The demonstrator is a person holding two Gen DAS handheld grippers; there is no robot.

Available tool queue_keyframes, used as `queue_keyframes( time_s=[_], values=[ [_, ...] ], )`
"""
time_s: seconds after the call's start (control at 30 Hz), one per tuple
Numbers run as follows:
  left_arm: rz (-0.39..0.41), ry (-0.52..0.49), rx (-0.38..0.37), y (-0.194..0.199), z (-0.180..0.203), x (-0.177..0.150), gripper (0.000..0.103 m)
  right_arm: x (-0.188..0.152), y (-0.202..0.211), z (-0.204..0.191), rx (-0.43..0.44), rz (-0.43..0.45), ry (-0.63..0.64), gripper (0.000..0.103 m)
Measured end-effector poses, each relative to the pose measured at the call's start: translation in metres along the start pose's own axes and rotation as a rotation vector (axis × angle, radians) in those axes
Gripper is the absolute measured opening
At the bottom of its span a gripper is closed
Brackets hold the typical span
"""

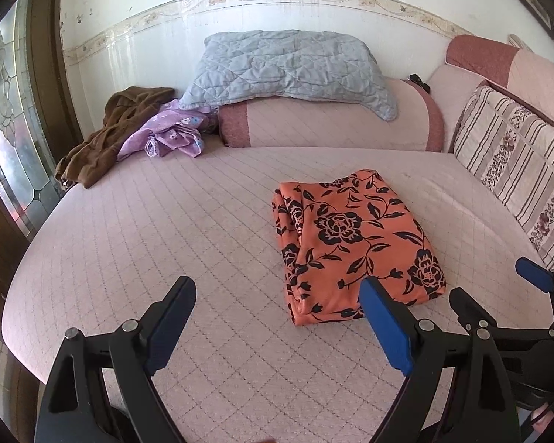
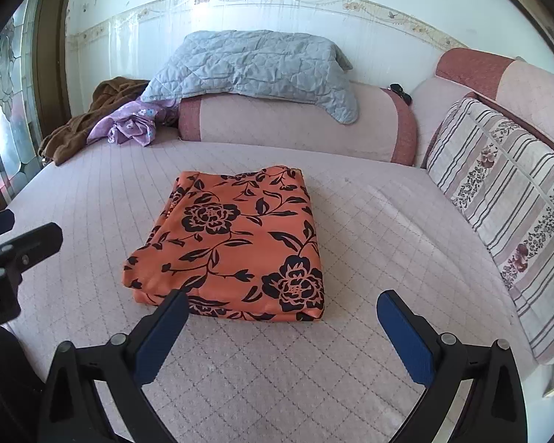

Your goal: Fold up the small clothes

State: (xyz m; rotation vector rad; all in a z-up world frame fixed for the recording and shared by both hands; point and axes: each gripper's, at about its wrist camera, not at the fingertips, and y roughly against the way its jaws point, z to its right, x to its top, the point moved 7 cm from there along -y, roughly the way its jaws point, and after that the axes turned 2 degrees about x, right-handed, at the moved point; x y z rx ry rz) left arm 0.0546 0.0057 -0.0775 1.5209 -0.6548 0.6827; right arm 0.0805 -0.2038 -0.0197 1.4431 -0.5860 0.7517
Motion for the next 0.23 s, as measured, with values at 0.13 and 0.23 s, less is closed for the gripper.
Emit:
queue_keyframes(
  time_s=[0.13, 0.23],
  values=[
    [0.016, -0.002, -0.004, -0.0024, 0.0022, 0.005, 0.091, 0.0037, -0.0041, -0.0021, 0.007, 0.001, 0.005, 0.103],
    [0.013, -0.004, -0.004, -0.0085, 0.0037, 0.0093, 0.091, 0.0071, -0.0084, -0.005, 0.017, 0.0, 0.01, 0.103]
  ],
)
